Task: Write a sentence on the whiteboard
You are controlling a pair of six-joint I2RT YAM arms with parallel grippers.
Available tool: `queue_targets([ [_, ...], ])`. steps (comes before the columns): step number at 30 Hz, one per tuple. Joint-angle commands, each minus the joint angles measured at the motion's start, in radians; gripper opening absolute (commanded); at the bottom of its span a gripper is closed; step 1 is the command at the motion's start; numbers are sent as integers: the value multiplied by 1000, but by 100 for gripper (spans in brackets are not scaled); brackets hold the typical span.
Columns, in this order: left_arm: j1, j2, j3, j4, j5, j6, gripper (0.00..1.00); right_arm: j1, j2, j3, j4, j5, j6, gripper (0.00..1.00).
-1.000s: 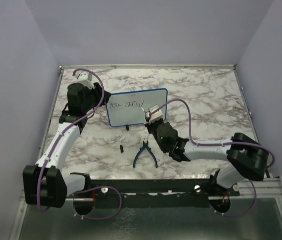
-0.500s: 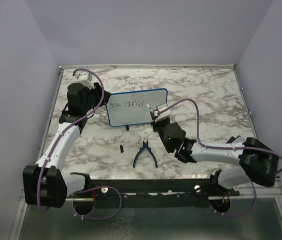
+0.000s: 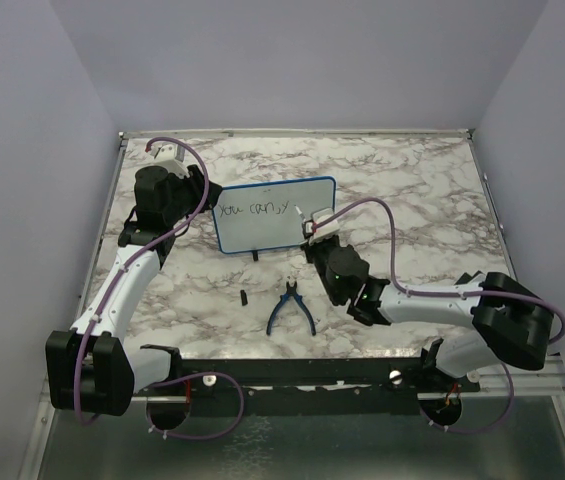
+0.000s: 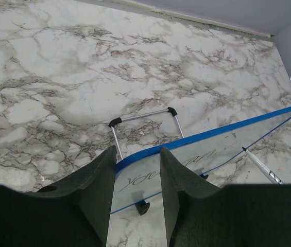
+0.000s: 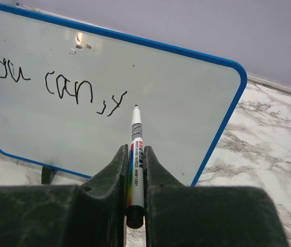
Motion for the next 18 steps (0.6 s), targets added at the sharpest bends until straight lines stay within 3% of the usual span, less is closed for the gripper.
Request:
queue_targets([
  [1,-3,-21,-15,-11,37,8,40,-2,26,32,40,21,-19,1],
  [18,-4,-21,-15,-12,38,8,40,-19,67,62,68,19,-41,1],
])
